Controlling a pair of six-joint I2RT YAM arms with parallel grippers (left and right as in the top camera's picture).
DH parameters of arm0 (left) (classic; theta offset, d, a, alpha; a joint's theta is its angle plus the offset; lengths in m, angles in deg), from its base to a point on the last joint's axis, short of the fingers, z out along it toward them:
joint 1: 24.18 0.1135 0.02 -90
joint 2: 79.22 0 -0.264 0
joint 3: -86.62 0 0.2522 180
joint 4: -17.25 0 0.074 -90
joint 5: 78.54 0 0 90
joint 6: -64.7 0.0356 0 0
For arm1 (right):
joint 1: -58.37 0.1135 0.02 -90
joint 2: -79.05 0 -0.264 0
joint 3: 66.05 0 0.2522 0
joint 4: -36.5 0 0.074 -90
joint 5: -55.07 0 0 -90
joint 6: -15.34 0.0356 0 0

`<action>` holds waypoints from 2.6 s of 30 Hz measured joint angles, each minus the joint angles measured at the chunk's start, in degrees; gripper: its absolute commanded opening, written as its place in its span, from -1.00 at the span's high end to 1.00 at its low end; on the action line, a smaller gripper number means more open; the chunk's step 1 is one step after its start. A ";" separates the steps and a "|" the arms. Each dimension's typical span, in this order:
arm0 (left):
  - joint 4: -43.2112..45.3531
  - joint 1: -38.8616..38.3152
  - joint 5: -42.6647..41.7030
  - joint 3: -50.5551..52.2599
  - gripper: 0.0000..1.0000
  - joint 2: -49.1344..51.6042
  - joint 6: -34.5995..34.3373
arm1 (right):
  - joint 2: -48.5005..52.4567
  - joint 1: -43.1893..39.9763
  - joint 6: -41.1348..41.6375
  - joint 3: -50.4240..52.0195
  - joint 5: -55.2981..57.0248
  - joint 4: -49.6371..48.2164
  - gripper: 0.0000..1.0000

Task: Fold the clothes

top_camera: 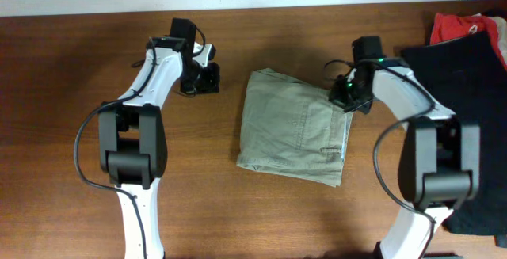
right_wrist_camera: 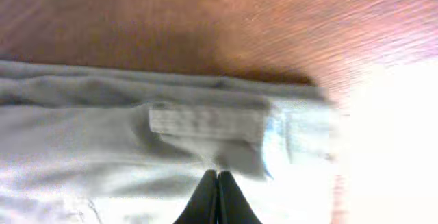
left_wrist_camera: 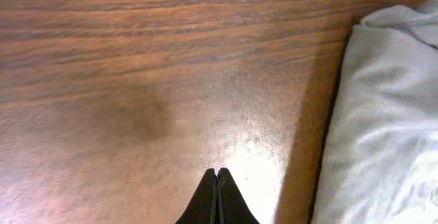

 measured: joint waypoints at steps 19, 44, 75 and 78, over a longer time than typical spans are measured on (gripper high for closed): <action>-15.56 -14.91 -1.84 12.63 0.99 -14.38 6.29 | -20.44 7.80 -0.35 20.26 -5.01 9.73 0.83; -2.64 -6.21 -3.06 22.67 0.36 -12.00 6.27 | -17.64 2.97 8.96 13.07 4.81 13.29 -0.97; 5.42 -6.05 -9.14 16.22 -0.98 -7.63 10.86 | -17.75 -13.33 9.86 7.41 11.04 6.27 -0.97; 5.68 -6.86 -9.79 16.22 -0.98 -7.50 11.06 | -17.75 -13.33 9.88 7.41 11.04 6.29 -0.97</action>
